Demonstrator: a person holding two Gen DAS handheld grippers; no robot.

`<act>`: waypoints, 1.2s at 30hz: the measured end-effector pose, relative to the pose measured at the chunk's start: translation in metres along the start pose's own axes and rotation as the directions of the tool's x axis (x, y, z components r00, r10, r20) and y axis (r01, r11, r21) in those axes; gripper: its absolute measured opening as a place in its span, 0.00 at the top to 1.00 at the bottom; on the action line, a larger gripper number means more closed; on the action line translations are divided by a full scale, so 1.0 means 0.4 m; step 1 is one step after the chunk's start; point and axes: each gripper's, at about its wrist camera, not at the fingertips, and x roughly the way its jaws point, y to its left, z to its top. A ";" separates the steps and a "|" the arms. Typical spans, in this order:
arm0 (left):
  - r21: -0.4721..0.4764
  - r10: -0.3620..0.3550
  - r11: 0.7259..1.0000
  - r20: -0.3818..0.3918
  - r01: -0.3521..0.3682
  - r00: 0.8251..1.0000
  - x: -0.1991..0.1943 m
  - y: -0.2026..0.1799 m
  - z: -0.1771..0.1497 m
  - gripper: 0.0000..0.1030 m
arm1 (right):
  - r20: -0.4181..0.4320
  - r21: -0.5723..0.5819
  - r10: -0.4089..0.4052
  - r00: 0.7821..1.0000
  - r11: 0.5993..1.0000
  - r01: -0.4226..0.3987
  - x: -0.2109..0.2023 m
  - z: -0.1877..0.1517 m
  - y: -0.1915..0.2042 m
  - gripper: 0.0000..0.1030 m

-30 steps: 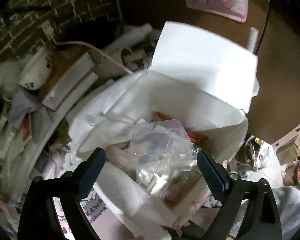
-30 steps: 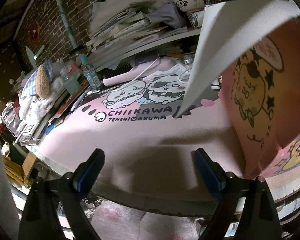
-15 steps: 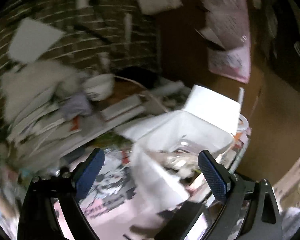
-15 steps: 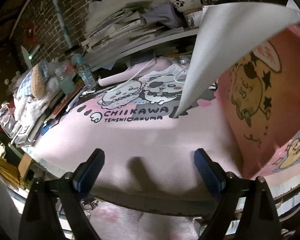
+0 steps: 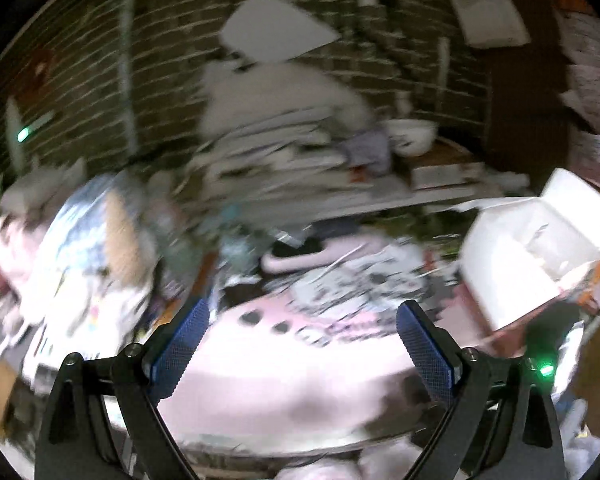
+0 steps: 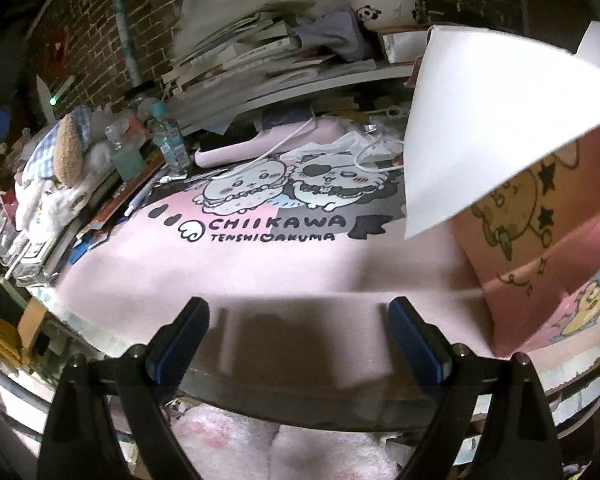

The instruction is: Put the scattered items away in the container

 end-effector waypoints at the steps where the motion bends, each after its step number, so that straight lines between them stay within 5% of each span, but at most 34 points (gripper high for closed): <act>1: -0.015 0.016 1.000 0.000 -0.016 1.000 0.006 0.013 -0.012 0.09 | 0.007 -0.005 -0.020 1.000 1.000 0.020 -0.005 0.000 0.006 0.13; 10: -0.061 0.062 0.996 -0.064 -0.065 0.996 0.052 0.070 -0.101 0.09 | 0.078 -0.040 -0.123 0.989 0.991 0.126 -0.074 0.018 0.064 0.12; 13: -0.048 0.058 0.997 -0.075 -0.062 0.996 0.061 0.063 -0.110 0.09 | 0.108 -0.031 -0.139 0.984 0.989 0.143 -0.099 0.026 0.072 0.00; 36: 0.017 0.009 1.000 -0.062 -0.008 0.998 0.033 -0.015 -0.065 0.09 | 0.191 0.006 -0.199 0.961 0.979 0.202 -0.204 0.072 0.049 0.00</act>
